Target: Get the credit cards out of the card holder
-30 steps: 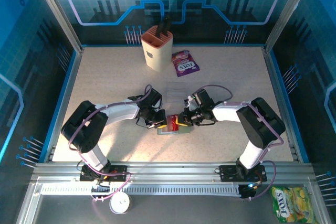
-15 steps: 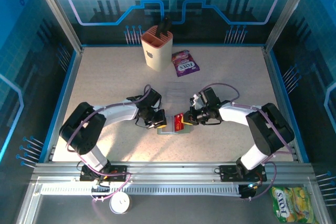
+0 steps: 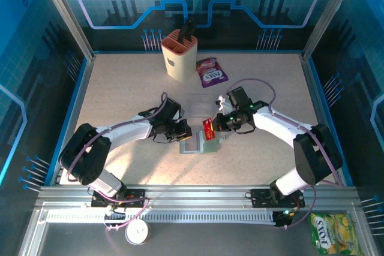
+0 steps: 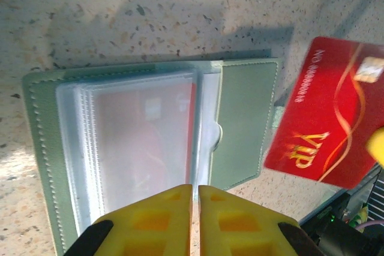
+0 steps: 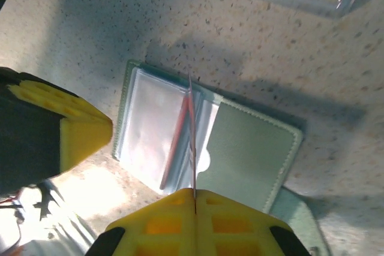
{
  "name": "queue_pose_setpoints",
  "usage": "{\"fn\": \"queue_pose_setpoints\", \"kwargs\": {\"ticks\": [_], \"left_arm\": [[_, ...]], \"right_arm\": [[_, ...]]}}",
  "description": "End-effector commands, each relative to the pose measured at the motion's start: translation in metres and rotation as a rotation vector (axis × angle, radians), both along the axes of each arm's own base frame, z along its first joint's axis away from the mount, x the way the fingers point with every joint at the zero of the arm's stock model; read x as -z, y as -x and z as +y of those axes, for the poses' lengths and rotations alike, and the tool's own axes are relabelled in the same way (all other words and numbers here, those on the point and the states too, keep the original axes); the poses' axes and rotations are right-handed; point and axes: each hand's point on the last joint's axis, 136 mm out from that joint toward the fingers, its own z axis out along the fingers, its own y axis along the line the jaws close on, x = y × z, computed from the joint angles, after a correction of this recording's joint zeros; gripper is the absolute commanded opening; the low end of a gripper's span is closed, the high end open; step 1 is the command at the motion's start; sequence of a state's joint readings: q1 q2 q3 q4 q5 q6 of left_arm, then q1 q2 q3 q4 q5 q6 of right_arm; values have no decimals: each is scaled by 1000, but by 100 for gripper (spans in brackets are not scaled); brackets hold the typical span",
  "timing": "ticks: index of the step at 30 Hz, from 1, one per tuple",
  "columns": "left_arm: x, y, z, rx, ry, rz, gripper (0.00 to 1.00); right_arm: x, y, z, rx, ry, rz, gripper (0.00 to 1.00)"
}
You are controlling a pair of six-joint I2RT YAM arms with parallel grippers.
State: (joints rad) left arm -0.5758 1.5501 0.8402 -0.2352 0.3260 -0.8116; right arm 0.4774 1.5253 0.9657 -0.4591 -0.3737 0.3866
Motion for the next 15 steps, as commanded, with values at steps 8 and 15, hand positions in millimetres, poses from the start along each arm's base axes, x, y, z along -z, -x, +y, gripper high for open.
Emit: {"fn": "queue_pose_setpoints", "kwargs": {"ticks": [8, 15], "left_arm": [[-4, -7, 27, -73, 2, -37, 12], [-6, -5, 39, -95, -3, -45, 12]], "right_arm": [[-13, -23, -20, -451, 365, -300, 0], [-29, -47, -15, -774, 465, -426, 0]]}}
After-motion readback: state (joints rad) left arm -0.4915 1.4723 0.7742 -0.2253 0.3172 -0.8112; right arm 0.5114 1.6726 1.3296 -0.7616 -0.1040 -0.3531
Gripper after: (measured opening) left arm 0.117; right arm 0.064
